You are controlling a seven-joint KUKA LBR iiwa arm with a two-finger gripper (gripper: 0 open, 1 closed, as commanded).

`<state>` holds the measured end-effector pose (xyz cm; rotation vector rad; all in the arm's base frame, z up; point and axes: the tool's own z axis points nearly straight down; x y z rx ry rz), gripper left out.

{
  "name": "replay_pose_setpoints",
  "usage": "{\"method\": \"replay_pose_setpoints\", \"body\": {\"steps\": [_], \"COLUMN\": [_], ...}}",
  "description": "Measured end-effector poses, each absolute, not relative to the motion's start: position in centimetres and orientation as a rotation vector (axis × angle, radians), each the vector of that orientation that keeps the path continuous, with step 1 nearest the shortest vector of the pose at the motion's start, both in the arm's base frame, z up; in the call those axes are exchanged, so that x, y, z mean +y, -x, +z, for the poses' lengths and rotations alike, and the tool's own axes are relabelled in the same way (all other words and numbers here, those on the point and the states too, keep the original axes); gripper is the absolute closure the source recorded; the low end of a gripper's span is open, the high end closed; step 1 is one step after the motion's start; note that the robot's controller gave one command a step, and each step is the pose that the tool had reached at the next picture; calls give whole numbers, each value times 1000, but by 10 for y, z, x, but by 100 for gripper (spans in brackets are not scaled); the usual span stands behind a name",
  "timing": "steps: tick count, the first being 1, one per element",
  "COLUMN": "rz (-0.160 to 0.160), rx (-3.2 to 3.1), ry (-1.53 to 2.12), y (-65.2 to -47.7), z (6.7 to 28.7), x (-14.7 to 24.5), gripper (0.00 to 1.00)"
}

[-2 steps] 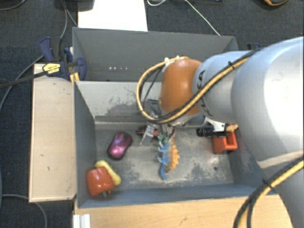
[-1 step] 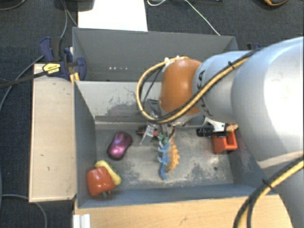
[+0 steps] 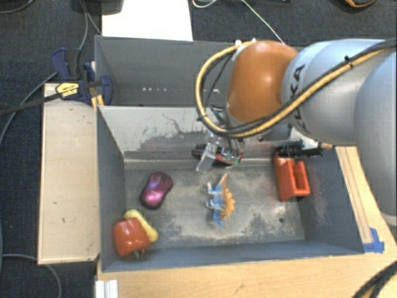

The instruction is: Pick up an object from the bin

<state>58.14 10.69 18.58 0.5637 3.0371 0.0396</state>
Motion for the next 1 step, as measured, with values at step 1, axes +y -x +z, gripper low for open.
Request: {"method": "replay_pose_setpoints", "body": {"steps": [1], "rz": [41], "rx": [3038], "ry": [-516], "y": [-591], "z": [239], "x": [93], "gripper": [100]}}
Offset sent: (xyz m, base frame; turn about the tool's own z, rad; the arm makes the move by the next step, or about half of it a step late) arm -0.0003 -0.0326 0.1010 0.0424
